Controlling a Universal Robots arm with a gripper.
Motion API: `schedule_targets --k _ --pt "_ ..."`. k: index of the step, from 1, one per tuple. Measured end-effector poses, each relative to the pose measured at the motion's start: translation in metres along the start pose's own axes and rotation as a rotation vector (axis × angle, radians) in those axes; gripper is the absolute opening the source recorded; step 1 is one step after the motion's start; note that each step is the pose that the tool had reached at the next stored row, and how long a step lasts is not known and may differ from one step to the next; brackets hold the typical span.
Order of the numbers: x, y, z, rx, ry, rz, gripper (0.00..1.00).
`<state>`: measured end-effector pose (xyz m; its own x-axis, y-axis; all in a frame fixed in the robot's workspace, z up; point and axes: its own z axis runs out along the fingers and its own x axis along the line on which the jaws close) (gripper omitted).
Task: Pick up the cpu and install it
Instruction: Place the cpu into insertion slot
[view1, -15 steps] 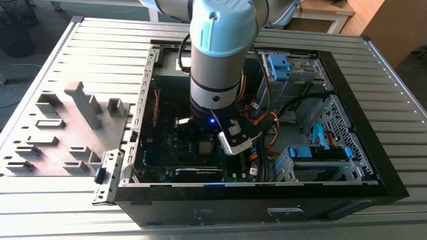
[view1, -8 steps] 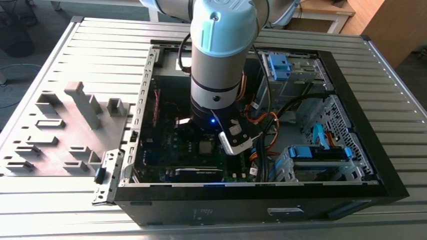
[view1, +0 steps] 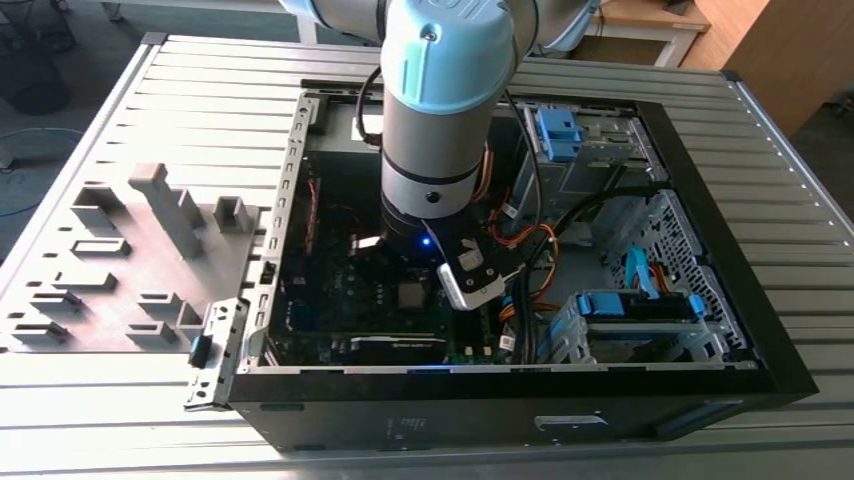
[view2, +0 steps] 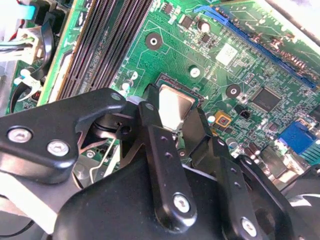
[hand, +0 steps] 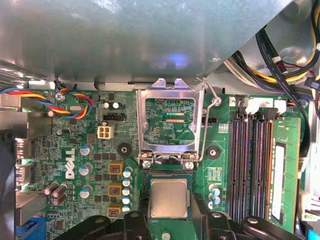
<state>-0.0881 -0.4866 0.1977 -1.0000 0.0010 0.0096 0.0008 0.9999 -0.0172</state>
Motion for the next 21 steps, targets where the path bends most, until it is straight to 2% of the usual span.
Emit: schedule_targets --k 3,4,9,21 --pt "0.0 0.0 0.0 0.0 0.0 0.0 0.47" --pt "0.0 0.0 0.0 0.0 0.0 0.0 0.53" --pt "-0.0001 0.0003 0.0012 -0.0022 -0.0003 -0.001 0.53" --pt "-0.0003 0.0028 0.006 -0.0017 -0.0001 -0.009 0.53"
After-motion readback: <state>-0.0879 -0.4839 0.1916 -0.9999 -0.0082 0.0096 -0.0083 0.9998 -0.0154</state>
